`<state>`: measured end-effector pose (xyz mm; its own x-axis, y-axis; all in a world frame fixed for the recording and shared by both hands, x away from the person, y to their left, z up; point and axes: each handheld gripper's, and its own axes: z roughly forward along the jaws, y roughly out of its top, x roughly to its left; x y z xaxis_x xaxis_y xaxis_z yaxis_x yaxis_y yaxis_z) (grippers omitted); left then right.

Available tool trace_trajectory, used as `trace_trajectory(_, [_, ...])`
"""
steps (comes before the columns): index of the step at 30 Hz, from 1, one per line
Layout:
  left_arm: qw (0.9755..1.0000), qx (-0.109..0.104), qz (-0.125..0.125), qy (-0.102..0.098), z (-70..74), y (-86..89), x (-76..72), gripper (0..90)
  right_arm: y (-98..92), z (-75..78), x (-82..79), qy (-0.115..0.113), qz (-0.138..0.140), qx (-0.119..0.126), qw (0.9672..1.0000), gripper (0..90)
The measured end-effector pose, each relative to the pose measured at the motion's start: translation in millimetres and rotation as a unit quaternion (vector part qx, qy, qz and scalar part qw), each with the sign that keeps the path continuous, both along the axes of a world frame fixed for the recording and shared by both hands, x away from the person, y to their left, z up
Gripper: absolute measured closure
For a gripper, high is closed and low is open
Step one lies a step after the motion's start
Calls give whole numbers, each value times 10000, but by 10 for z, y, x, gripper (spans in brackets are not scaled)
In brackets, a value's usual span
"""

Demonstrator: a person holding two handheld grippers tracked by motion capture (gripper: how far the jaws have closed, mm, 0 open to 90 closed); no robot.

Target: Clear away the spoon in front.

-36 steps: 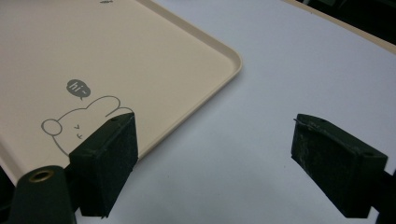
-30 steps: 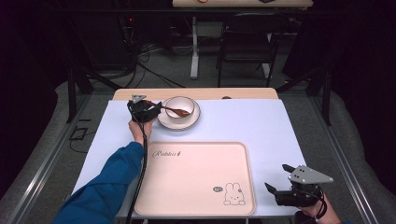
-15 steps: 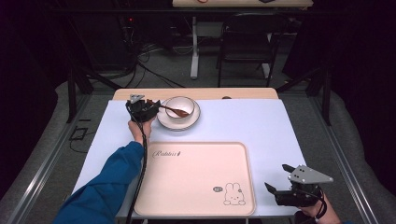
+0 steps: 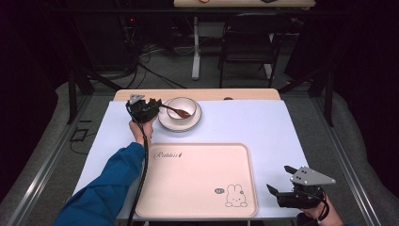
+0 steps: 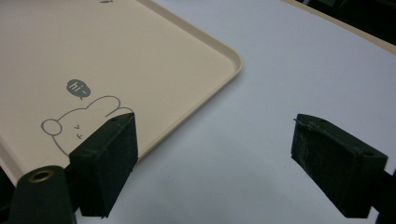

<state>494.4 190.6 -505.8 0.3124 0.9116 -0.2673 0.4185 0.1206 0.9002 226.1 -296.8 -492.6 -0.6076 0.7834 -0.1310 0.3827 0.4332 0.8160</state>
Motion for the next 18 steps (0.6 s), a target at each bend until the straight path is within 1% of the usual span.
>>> trace_trajectory(3, [10000, -35, -63, -48, 24, -2, -10, 704, -1, 0, 0, -1, 2, 3, 10000, 140])
trace_trajectory(7, [9999, -95, -70, -108, 63, -5, -24, 735, 0, 0, 0, -3, 4, 0, 10000, 140])
trace_trajectory(15, [9997, -177, -158, -100, 94, -9, -29, 762, -1, 0, 0, -1, 4, 4, 10000, 140])
trace_trajectory(17, [9995, -218, -204, -143, 122, -15, -38, 774, 0, 0, 0, 0, 5, 0, 10000, 140])
trace_trajectory(18, [9995, -215, -206, -127, 133, -17, -44, 778, 0, 0, 0, -2, 5, 3, 10000, 139])
